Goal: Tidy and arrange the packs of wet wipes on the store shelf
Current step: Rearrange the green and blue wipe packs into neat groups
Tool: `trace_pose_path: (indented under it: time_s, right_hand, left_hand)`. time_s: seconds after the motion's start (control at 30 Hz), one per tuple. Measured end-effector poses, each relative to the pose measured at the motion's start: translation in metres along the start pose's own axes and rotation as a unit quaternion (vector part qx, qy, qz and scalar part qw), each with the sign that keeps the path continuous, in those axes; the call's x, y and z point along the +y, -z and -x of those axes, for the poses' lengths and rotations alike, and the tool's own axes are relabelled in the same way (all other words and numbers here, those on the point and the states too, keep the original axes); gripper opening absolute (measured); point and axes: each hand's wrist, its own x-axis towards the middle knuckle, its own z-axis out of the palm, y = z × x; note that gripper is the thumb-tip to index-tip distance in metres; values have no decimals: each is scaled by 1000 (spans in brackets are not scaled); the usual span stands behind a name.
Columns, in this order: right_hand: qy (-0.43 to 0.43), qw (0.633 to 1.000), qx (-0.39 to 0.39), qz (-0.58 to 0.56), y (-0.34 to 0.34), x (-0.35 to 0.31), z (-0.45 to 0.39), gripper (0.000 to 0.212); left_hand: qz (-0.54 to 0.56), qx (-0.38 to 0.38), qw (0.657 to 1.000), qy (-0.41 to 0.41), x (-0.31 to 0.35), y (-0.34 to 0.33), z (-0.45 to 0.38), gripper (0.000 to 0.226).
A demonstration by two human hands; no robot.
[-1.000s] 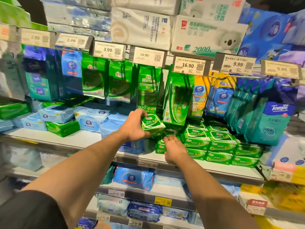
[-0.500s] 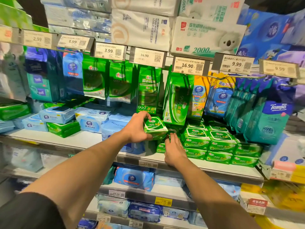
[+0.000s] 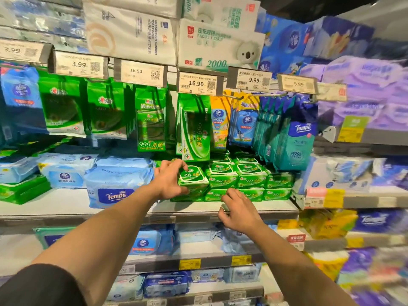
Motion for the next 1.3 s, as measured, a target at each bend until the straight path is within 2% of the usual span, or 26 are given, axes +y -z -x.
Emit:
trace_pose_path:
  time_s: [0.2, 0.33, 0.47, 0.63, 0.87, 1.03, 1.2, 1.3]
  right_hand:
    - [-23, 998, -50, 17, 6, 12, 13, 40]
    - [-24, 998, -56, 32, 5, 13, 12, 41]
    - [-25, 997, -54, 40, -2, 12, 13, 38]
    - [-27, 995, -80, 46, -8, 12, 14, 46]
    - [-24, 994, -90, 56, -12, 10, 16, 46]
    - [-19, 993, -99, 61, -8, 6, 21, 31]
    - [-16, 991, -116, 63, -2, 4, 25, 33]
    - [-11, 993, -108, 53, 4, -2, 20, 35]
  left_hand:
    - [25, -35, 999, 6, -9, -16, -14, 66]
    - [16, -9, 1000, 6, -11, -19, -25, 56]
    - [-20, 5, 1000, -12, -12, -26, -26, 51]
    - [-54, 5, 998, -25, -15, -32, -25, 47]
    - [-132, -13, 991, -8, -7, -32, -23, 42]
    - [-167, -13, 986, 17, 2, -32, -20, 48]
    - [-215, -17, 976, 11, 2, -30, -7, 71]
    - [-213, -3, 977, 14, -1, -23, 4, 70]
